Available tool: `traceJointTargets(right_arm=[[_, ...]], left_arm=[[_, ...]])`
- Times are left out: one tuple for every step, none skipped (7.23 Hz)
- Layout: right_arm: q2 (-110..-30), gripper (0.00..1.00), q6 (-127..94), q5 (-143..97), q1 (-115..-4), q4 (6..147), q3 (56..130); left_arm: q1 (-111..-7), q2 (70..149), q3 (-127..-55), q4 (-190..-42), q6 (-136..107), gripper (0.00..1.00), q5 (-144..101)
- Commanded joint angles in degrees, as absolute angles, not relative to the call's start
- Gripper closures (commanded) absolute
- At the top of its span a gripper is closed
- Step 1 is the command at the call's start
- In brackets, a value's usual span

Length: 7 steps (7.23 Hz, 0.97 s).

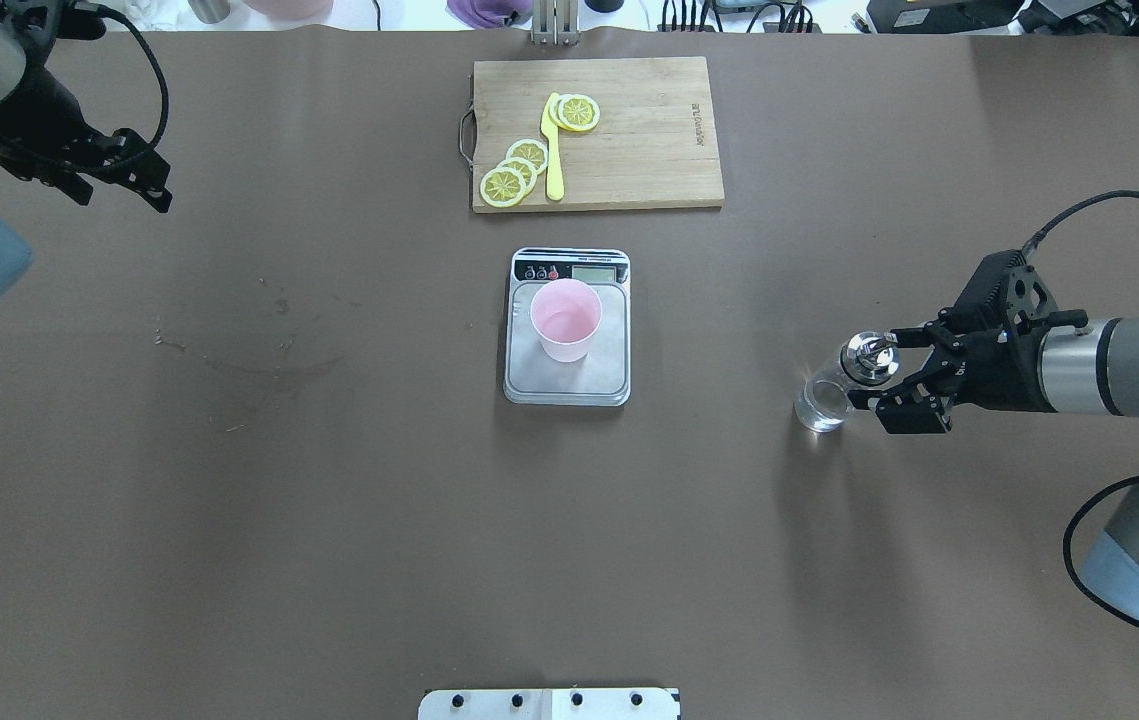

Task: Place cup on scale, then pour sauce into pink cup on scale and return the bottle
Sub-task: 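Grasp the sauce bottle neck with the right gripper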

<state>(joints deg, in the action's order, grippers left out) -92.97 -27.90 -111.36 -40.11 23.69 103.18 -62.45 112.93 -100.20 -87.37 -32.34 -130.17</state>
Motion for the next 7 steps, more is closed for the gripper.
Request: traceJointTargets(right_arm=[[-91.8, 0.02, -29.4, -111.1, -38.9, 21.3, 101.2], [-89.9, 0.02, -29.9, -109.4, -37.5, 21.3, 100.1], [-90.2, 0.01, -29.9, -108.3, -37.1, 20.4, 99.9], [-90.8, 0.01, -30.0, -108.1, -37.1, 16.3, 98.0], [-90.7, 0.01, -30.0, -108.0, -37.1, 11.2, 94.3], [-90.6, 0.01, -30.0, -107.9, -37.1, 6.7, 91.4], [-89.7, 0.02, -31.5, -107.1, -37.0, 5.8, 91.1]], left_arm=[[-62.4, 112.9, -100.2, -87.4, -32.4, 0.1, -130.2], [-62.4, 113.0, -100.1, -87.4, -32.4, 0.1, -130.2], [-62.4, 113.0, -99.9, -87.4, -32.3, 0.1, -130.2], [-62.5, 113.0, -99.8, -87.4, -32.3, 0.1, -130.2], [-62.4, 113.0, -99.8, -87.4, -32.3, 0.1, -130.2], [-62.4, 113.1, -99.8, -87.4, -32.3, 0.1, -130.2], [-62.4, 113.1, -99.8, -87.4, -32.4, 0.1, -130.2]])
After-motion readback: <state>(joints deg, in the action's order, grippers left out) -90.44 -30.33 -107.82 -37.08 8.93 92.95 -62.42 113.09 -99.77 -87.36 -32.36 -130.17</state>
